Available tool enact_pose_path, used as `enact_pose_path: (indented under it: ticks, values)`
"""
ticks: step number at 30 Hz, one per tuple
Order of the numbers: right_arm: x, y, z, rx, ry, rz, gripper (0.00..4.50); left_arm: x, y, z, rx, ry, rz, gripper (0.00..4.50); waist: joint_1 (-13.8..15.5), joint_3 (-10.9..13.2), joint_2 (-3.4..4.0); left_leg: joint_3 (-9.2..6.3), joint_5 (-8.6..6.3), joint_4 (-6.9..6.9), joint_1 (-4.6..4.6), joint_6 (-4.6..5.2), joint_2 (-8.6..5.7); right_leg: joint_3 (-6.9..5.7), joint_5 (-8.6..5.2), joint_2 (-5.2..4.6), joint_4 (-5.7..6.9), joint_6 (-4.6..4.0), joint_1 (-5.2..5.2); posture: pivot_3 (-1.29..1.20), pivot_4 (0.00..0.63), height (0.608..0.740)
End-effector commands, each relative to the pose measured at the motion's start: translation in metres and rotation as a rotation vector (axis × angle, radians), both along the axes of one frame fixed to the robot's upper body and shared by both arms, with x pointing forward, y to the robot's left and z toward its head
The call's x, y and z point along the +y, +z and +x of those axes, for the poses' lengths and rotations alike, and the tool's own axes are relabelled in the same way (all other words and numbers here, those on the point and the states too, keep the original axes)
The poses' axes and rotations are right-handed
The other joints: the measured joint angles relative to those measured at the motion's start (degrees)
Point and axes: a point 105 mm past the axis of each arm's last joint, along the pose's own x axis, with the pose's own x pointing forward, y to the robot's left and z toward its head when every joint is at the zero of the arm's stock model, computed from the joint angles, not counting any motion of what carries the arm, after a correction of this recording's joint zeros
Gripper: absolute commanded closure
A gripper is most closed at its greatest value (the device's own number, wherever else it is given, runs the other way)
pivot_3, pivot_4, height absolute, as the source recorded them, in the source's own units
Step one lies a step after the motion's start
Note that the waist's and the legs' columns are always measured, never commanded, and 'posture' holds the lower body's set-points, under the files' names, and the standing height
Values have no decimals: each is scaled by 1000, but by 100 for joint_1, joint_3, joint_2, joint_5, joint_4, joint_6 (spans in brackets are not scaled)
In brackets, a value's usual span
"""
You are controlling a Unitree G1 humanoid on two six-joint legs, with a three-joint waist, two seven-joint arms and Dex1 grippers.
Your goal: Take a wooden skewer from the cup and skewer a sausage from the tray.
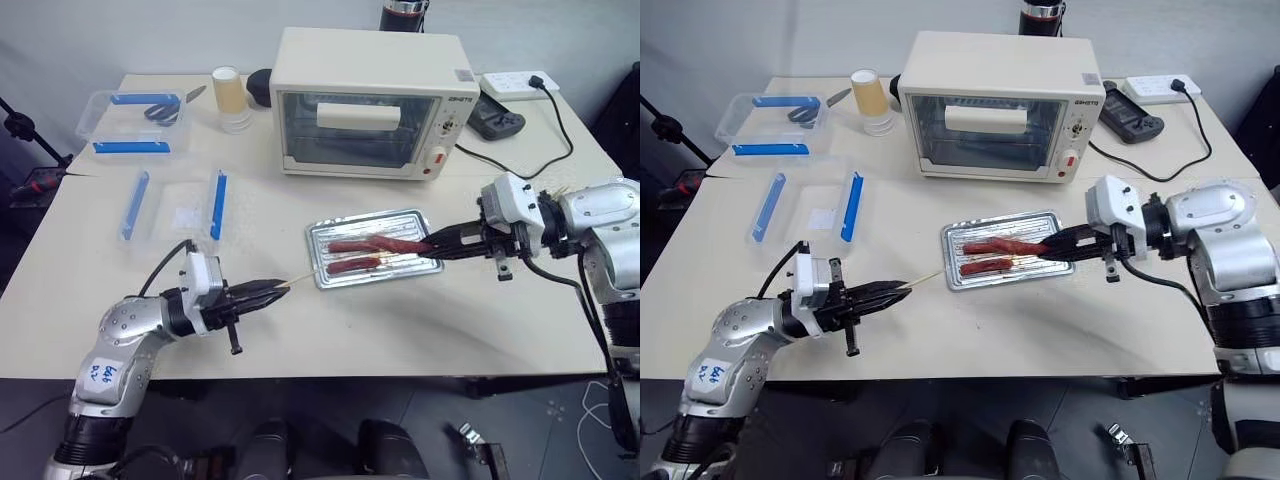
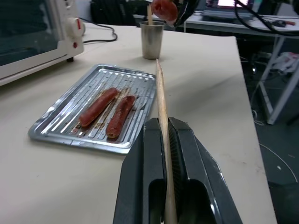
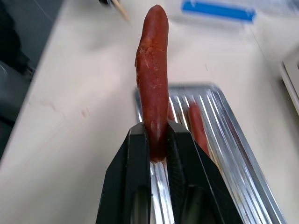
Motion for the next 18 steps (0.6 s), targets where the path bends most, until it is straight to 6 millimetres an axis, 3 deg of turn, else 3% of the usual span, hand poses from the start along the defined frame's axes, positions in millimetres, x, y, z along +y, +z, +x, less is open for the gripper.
enact_pose_path:
  ticks: [1, 18]
  values:
    - [11, 4, -17, 2, 111, -21, 4203, -8, 9, -8, -17, -78, 2, 4500, 20, 0, 0, -1, 0, 0, 0, 0, 0, 0, 0, 0, 0, 0, 0, 0, 150, 740]
    - [-3, -19, -16, 53, 58, -129, 4203, -17, 17, -14, -9, -140, -12, 4500, 33, 0, 0, -2, 0, 5, -1, 0, -2, -1, 0, -1, 0, 0, 2, 0, 150, 740]
